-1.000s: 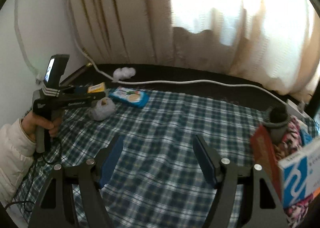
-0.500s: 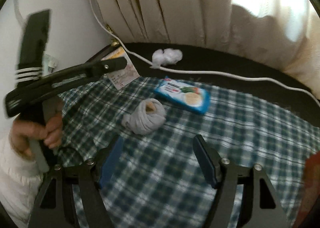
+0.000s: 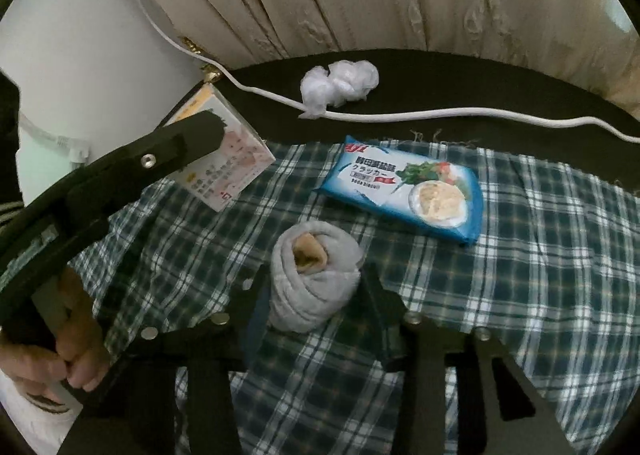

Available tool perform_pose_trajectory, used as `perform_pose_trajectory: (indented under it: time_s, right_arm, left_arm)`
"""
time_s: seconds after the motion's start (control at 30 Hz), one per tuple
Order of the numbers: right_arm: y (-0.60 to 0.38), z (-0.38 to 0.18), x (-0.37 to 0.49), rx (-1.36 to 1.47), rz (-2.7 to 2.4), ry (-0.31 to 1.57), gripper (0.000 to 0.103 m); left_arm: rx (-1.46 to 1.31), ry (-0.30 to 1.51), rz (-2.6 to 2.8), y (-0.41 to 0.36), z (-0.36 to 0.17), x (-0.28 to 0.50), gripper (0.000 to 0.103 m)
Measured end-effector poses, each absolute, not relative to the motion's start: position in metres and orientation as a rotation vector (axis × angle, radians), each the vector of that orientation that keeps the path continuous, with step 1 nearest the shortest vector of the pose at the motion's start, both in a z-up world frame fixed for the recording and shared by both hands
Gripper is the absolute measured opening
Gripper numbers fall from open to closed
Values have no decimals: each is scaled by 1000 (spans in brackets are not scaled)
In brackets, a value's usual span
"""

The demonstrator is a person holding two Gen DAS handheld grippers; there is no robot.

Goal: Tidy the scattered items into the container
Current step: 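Grasp the small yellow box with the left gripper while the right grasps the grey sock, then carry the yellow box and grey sock toward the red box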

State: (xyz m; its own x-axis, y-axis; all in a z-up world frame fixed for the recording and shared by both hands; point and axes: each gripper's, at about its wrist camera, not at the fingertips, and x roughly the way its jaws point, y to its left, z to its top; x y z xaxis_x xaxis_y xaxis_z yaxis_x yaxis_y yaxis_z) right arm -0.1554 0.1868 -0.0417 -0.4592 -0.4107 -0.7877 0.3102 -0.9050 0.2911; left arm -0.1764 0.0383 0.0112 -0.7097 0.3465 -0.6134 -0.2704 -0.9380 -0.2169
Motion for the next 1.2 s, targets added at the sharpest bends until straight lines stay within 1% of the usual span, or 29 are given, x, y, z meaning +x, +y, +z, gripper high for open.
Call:
perform_pose_trajectory:
  time_s: [0.3,0.6,0.7,0.83,0.93,1.07,1.2]
  right_arm:
    - [231,5,-90,1135,-2504,-197,44]
    - [340,31,14,1009,-2775,-247,44]
    - [393,34,46,1009,-2893,-333,44]
    - [472,33,89,1020,-3077,-507,44]
    - [520,32,115,1043,-3205,-584,44]
    - [557,33,128,1085,-3325,-542,44]
    - [567,29,122,1141,-3360,-380,44]
  left_arm:
    - [-971,-126,2615,46,10,-171,56]
    - [-942,-74,2574,70,21,-150,56]
    - [-923,-24,2554,87,28,-135,56]
    - [-886,50,2508,114,39,-110,56]
    - [-854,70,2462,137,48,-92,56]
    - [-832,72,2389,168,57,-70,56]
    - [-816,91,2314,202,61,-48,56]
